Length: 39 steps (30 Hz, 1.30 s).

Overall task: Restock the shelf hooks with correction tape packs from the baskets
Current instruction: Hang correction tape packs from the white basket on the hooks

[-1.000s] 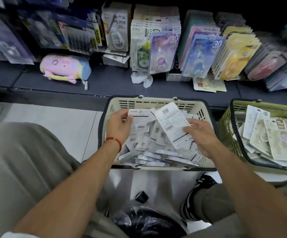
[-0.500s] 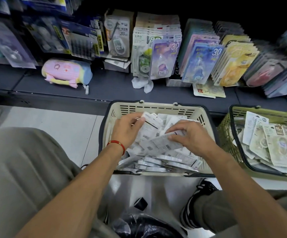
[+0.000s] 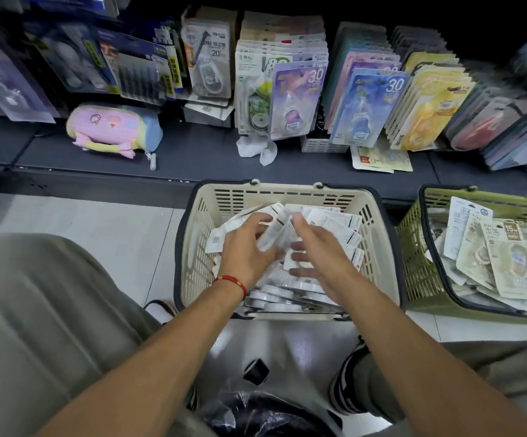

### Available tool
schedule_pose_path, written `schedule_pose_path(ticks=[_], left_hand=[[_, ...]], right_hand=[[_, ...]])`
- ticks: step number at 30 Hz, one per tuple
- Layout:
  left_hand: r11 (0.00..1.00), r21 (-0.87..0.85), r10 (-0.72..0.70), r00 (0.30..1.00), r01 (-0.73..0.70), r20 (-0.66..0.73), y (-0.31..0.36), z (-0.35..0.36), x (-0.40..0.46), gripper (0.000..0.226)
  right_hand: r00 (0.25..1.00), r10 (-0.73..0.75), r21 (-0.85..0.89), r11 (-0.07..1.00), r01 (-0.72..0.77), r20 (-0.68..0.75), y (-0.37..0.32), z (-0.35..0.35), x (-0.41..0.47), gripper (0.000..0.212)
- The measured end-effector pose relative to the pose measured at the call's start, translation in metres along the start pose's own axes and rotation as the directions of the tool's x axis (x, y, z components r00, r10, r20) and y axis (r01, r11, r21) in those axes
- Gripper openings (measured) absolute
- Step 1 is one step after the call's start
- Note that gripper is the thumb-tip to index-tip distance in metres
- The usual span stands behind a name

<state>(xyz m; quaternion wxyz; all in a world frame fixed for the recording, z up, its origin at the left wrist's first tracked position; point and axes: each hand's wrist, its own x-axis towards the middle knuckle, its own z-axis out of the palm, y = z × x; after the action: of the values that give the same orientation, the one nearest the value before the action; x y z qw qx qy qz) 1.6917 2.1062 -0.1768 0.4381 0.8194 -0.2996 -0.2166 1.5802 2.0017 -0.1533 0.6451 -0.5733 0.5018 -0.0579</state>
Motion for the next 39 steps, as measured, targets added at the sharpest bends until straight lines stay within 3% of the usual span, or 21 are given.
schedule_pose_path(ticks=[2, 4, 6, 9, 11, 12, 14, 16, 19, 21, 26, 29, 33, 37, 39], left_hand=[[0.998, 0.048, 0.046, 0.994, -0.051, 0.098, 0.002, 0.006, -0.009, 0.053], [0.993, 0.076, 0.067, 0.973, -0.086, 0.222, 0.002, 0.011, -0.012, 0.064], [0.999, -0.023, 0.051, 0.952, -0.046, 0.303, 0.0, 0.012, -0.013, 0.069], [0.973, -0.212, -0.033, 0.967, 0.089, 0.254, -0.003, 0.009, -0.008, 0.063], [0.981, -0.135, -0.116, 0.979, 0.139, 0.165, -0.01, 0.008, -0.003, 0.062], [0.962, -0.157, -0.19, 0.961, 0.223, 0.198, -0.015, 0.007, -0.001, 0.066], [0.801, -0.383, -0.311, 0.867, 0.46, 0.39, -0.021, 0.003, 0.001, 0.06], [0.649, -0.532, -0.294, 0.824, 0.544, 0.485, -0.03, -0.003, 0.0, 0.04], [0.653, -0.58, -0.401, 0.872, 0.487, 0.281, -0.039, -0.021, 0.004, 0.027], [0.685, -0.595, -0.449, 0.887, 0.421, 0.111, -0.045, -0.035, 0.007, 0.031], [0.771, -0.557, -0.439, 0.892, 0.31, -0.111, -0.059, -0.056, 0.004, 0.047], [0.809, -0.522, -0.41, 0.896, 0.27, -0.172, -0.063, -0.059, 0.004, 0.045], [0.883, -0.429, -0.307, 0.927, 0.192, -0.216, -0.058, -0.059, 0.011, 0.034], [0.885, -0.448, -0.207, 0.968, 0.122, -0.145, -0.042, -0.045, 0.015, 0.043], [0.862, -0.494, -0.165, 0.985, 0.115, -0.058, -0.032, -0.034, 0.013, 0.046]], right_hand=[[0.995, 0.013, 0.195, 0.98, -0.032, 0.097, 0.007, 0.01, 0.003, 0.062], [1.0, -0.013, 0.255, 0.967, 0.006, 0.024, 0.018, 0.014, 0.008, 0.051], [0.998, -0.028, 0.262, 0.964, 0.043, -0.06, 0.03, 0.012, 0.014, 0.034], [0.99, -0.023, 0.232, 0.971, 0.055, -0.139, 0.039, -0.001, 0.024, 0.027], [0.995, -0.035, 0.236, 0.97, 0.058, -0.098, 0.039, -0.007, 0.03, 0.027], [0.998, -0.039, 0.261, 0.964, 0.049, -0.044, 0.036, -0.006, 0.032, 0.029], [0.996, -0.056, 0.295, 0.955, 0.032, 0.072, 0.029, 0.003, 0.037, 0.032], [0.991, -0.078, 0.233, 0.971, 0.052, 0.107, 0.022, 0.016, 0.045, 0.032], [0.994, -0.04, -0.051, 0.998, 0.035, -0.105, 0.019, 0.029, 0.07, 0.042], [0.97, -0.026, -0.17, 0.985, -0.016, -0.242, 0.019, 0.03, 0.087, 0.043], [0.966, -0.011, -0.167, 0.985, -0.033, -0.257, 0.021, 0.037, 0.112, 0.03], [0.945, -0.065, -0.109, 0.994, 0.031, -0.322, 0.017, 0.039, 0.113, 0.018], [0.883, -0.26, -0.154, 0.964, 0.216, -0.392, -0.007, 0.024, 0.093, 0.025], [0.82, -0.536, -0.404, 0.808, 0.43, -0.2, -0.028, 0.013, 0.063, 0.025], [0.8, -0.591, -0.47, 0.738, 0.484, -0.103, -0.031, 0.018, 0.05, 0.019]])
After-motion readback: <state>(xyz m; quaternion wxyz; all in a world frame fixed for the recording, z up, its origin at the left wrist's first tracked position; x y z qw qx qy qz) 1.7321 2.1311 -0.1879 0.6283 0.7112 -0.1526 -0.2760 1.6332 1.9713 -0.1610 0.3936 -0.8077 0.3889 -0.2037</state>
